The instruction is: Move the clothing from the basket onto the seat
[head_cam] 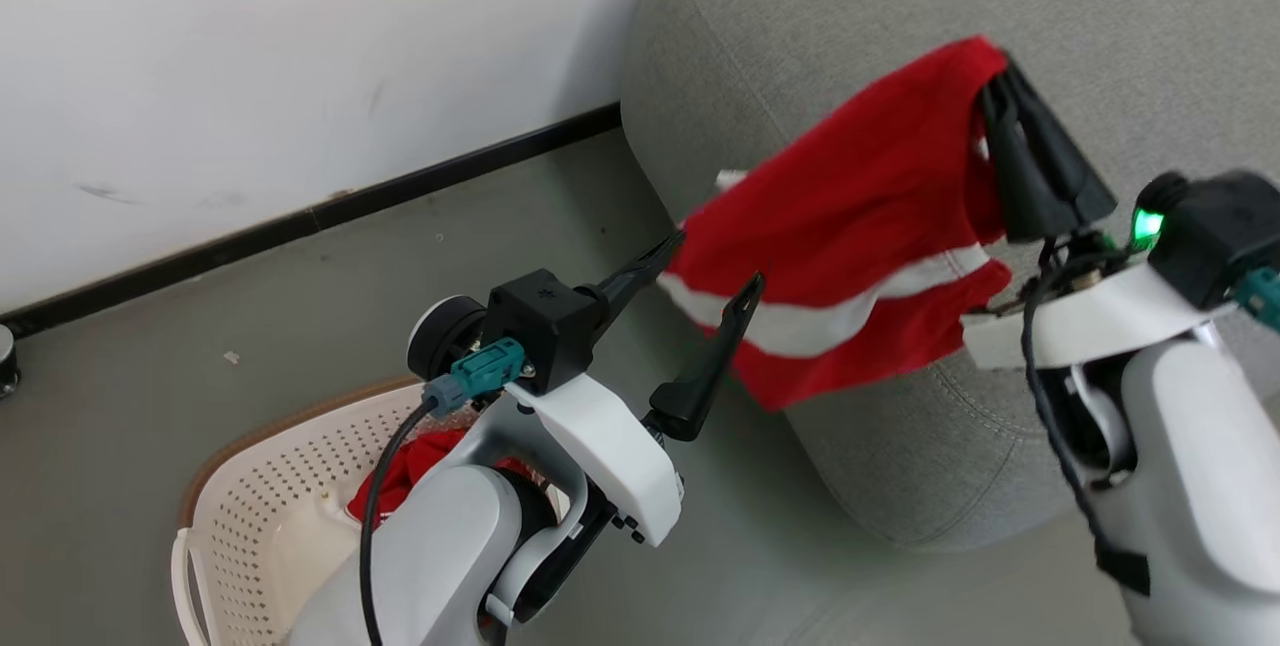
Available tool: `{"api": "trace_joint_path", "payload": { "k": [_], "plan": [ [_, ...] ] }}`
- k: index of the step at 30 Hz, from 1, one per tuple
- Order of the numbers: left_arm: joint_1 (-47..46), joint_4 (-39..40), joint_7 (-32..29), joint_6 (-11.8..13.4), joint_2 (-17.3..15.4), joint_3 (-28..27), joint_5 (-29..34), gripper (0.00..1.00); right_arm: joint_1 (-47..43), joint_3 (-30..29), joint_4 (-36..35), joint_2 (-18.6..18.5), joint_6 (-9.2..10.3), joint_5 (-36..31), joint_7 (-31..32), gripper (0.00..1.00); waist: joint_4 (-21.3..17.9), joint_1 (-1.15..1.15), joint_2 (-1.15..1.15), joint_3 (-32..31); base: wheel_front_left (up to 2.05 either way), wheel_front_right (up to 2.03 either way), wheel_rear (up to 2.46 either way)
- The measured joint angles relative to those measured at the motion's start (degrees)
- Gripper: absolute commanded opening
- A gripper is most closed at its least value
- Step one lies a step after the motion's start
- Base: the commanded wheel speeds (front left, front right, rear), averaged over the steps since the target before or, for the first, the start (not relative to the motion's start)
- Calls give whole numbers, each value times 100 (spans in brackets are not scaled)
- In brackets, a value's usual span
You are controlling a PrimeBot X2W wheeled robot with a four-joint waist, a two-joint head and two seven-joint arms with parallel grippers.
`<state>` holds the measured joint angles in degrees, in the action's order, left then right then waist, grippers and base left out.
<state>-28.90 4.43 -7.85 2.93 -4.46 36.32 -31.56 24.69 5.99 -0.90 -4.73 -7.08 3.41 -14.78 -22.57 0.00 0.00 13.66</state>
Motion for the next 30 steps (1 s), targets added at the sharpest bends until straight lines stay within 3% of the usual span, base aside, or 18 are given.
{"api": "trace_joint_path", "payload": {
  "k": [26,30],
  "plan": [
    [11,1124,-475,30,-315,58,1,100,2787,-608,1325,-1371,-1,-355,82,0,490,0,0,1045,0,0,0],
    [4,1260,-571,30,-368,82,48,100,3294,-935,1614,-1583,-4,-394,146,0,582,0,0,1223,0,0,0]
  ]
}}
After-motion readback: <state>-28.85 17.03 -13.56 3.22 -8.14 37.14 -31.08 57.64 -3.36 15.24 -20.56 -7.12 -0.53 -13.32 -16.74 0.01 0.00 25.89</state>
